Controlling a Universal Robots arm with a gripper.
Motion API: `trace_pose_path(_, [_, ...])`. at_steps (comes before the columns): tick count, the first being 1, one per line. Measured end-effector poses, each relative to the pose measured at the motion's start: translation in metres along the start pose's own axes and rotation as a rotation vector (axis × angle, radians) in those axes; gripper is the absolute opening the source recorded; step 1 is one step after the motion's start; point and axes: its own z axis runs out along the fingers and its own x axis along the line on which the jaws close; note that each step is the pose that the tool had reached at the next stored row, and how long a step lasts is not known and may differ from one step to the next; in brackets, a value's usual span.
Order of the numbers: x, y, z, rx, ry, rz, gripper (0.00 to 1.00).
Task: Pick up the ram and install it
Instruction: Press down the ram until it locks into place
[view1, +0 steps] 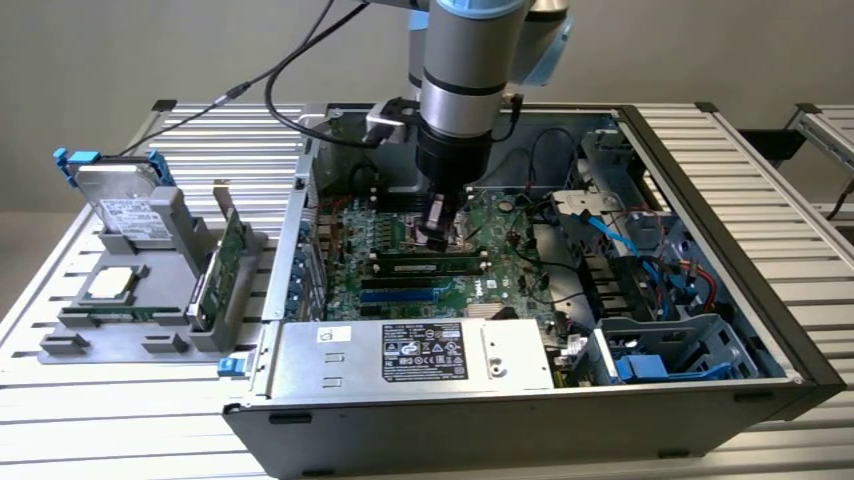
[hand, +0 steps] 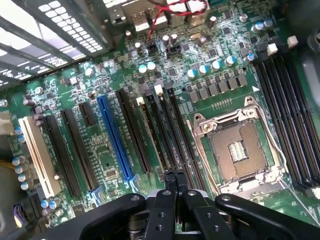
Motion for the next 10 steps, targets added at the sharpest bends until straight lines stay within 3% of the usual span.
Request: trace_pose_path(10, [0.0,-0.0001,0.0026,-0.0052,-0.0088,0.182,0.1])
